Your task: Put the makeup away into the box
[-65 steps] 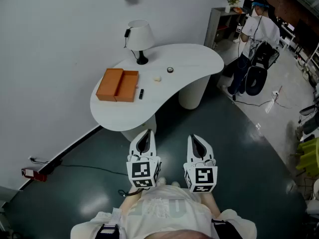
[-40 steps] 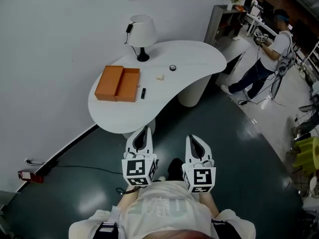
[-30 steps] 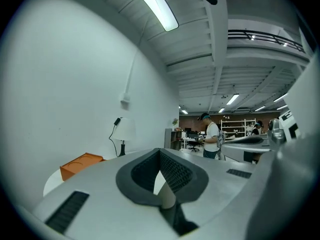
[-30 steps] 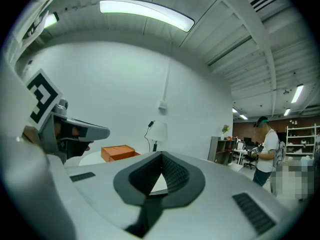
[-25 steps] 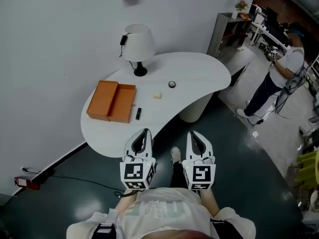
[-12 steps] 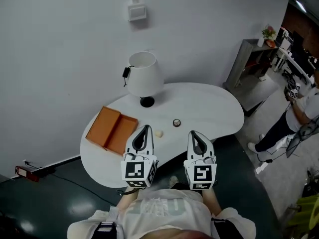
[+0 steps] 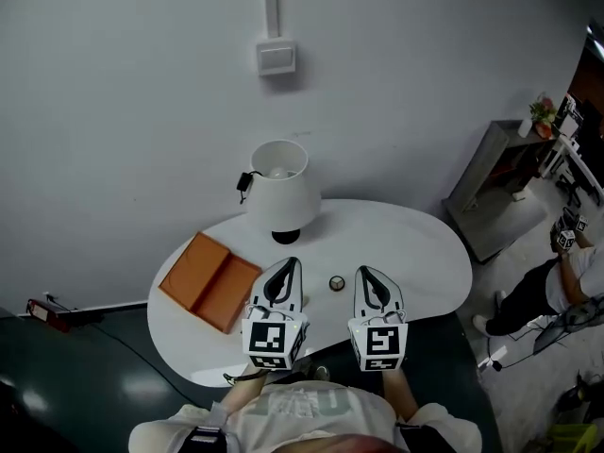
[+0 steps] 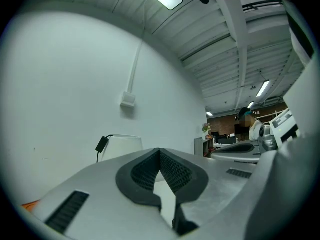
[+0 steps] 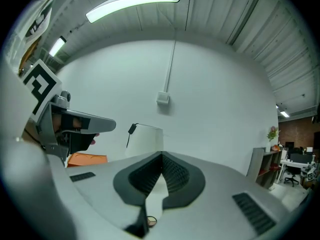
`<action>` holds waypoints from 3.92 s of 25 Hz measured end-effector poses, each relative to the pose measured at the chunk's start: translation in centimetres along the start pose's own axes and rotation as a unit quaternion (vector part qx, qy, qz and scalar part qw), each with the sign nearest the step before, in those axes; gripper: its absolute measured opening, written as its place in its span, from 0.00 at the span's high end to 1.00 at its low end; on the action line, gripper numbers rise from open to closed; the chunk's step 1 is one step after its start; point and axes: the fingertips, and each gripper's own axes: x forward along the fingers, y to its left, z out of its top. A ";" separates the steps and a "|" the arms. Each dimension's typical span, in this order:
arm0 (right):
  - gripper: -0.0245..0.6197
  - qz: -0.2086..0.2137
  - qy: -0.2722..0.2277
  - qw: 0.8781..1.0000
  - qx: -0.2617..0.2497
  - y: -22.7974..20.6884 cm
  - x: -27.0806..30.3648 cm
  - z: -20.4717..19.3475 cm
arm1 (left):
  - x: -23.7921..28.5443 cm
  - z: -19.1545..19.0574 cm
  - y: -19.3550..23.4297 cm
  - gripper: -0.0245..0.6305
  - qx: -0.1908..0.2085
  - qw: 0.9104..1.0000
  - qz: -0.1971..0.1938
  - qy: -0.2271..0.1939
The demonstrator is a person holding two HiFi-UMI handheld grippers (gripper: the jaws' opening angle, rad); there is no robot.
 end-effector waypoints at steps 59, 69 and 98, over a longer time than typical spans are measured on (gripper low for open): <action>0.62 0.185 0.335 0.922 0.053 4.8 12.8 -23.8 | -2.4 -7.1 8.0 0.95 -0.017 0.990 0.114 0.077; 0.62 0.211 0.087 0.968 0.100 9.0 10.3 -2.4 | -3.8 -5.3 10.1 0.95 -0.018 0.988 0.142 0.063; 0.63 0.483 0.265 0.828 -0.105 31.7 20.2 -13.1 | -9.7 -14.1 22.0 0.95 -0.068 0.933 0.335 0.113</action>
